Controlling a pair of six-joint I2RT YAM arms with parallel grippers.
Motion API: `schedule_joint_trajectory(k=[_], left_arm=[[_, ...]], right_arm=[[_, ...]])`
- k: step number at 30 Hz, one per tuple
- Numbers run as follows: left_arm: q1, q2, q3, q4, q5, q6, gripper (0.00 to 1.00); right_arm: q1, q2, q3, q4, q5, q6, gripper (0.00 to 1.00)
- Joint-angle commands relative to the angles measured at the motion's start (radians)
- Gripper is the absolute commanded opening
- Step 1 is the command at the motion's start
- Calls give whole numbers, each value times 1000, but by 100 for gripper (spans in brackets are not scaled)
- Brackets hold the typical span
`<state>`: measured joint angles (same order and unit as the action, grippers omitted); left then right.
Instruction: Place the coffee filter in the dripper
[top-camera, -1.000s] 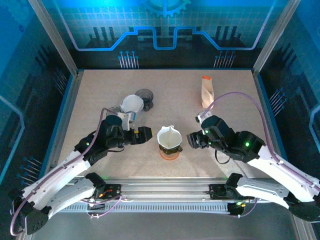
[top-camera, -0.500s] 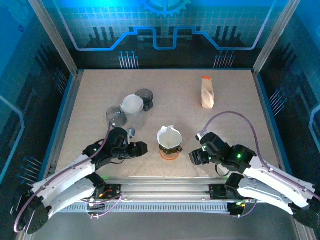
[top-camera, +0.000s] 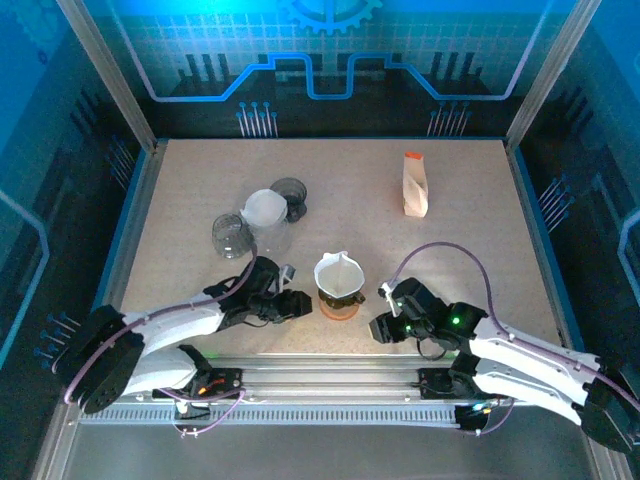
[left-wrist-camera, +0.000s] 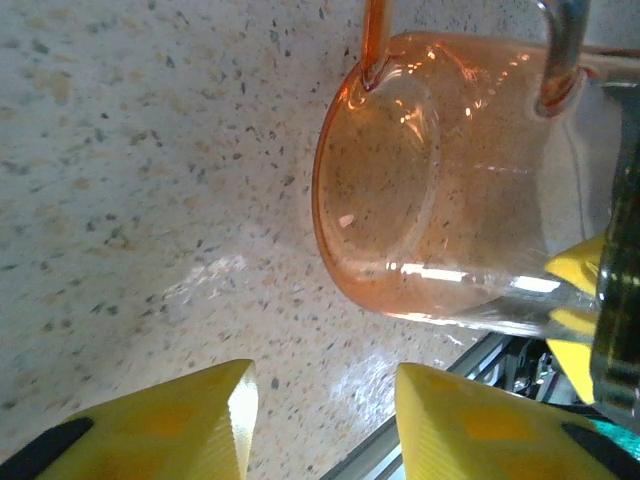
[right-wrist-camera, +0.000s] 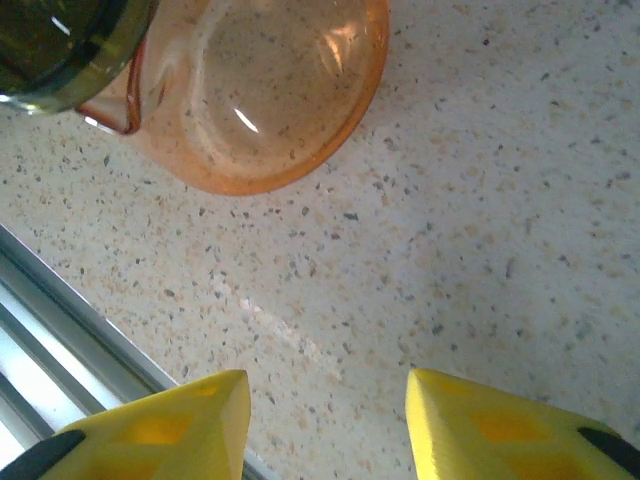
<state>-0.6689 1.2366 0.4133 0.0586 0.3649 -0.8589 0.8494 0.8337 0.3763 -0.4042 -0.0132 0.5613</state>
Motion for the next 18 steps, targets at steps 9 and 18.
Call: schedule_joint_trajectory(k=[9,18], left_arm=[[8,153,-10,207,112,-43,25],[30,213,-13,277,149,-73,12]], right_arm=[[-88,94,-66,278,-188,5,39],[-114,159,-88,385,-249,40,31]])
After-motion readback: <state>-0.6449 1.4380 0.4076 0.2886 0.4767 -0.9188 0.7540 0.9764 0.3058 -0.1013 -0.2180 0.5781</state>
